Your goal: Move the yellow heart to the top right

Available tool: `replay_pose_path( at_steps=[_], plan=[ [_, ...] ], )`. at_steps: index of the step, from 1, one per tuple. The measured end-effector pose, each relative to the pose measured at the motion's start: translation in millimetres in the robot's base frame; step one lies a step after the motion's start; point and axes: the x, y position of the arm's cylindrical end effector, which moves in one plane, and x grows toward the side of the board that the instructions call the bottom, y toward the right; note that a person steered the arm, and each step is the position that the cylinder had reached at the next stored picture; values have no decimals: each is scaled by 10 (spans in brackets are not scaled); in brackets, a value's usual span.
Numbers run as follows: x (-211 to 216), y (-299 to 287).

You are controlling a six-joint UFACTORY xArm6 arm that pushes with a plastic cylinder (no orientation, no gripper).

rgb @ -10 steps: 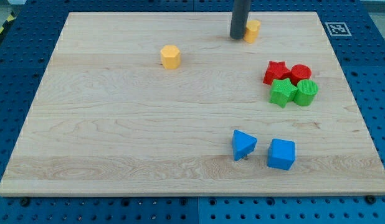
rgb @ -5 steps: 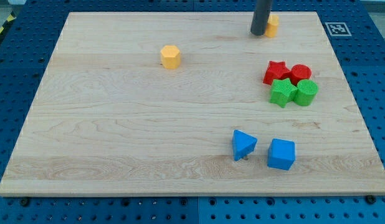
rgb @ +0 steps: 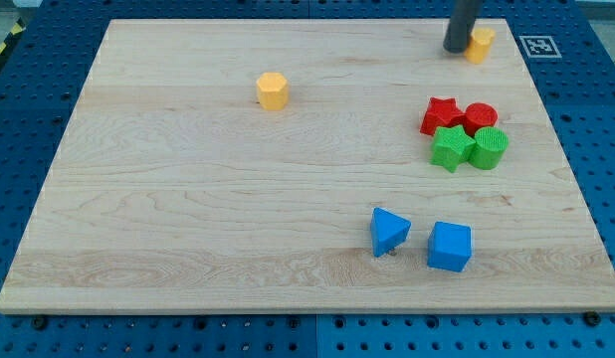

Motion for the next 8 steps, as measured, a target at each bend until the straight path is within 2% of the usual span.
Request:
replay_pose_path(
  at_steps=[1, 2, 4, 5, 6, 8],
  plan=[
    [384, 224],
    [490, 515],
    [304, 439],
    [6, 250],
    [53, 287],
    [47, -61]
  ],
)
